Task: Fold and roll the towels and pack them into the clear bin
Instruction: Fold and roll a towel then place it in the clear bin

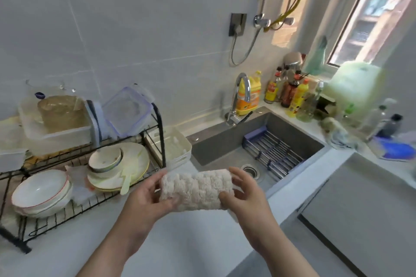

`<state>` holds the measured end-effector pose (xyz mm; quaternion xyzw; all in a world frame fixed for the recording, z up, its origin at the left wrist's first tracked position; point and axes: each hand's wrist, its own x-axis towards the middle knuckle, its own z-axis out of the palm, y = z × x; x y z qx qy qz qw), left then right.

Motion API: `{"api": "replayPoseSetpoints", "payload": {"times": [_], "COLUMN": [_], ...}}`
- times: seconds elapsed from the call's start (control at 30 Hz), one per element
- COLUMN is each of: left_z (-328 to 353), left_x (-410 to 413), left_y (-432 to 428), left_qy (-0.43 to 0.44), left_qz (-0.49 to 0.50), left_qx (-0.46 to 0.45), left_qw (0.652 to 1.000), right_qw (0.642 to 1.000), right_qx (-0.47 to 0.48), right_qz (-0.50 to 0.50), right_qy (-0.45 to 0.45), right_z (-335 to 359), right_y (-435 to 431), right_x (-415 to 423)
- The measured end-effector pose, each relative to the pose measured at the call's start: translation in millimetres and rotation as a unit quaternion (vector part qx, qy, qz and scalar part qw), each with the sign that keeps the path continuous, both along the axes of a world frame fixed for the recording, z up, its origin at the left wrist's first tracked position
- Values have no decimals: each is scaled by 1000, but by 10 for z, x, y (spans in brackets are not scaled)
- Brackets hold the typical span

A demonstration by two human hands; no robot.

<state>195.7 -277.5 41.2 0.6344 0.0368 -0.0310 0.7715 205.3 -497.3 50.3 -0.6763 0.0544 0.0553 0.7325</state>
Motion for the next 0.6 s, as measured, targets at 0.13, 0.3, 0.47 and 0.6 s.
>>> {"api": "replayPoseSetpoints", "payload": {"times": [0.13, 0.3, 0.47, 0.6], "left_z": [244, 427, 540, 590], "left_x": [289, 605, 772, 942], "left_y": [-949, -2292, -3633, -4635], "left_qy": [-21, -44, -56, -38], "left_qz": [-89, -151, -202, -291], "left_qx": [48, 32, 6, -22], "left_qw": [995, 987, 978, 956], "right_qw": [999, 995, 976, 948], "right_qx": [3, 11, 55, 75], "right_qz": [-34, -103, -211, -308], "right_qy": [16, -12, -29, -31], "right_z": [232, 458, 602, 594], "right_y": [-967, -2231, -3343, -4171], "right_x": [-46, -216, -405, -416]}}
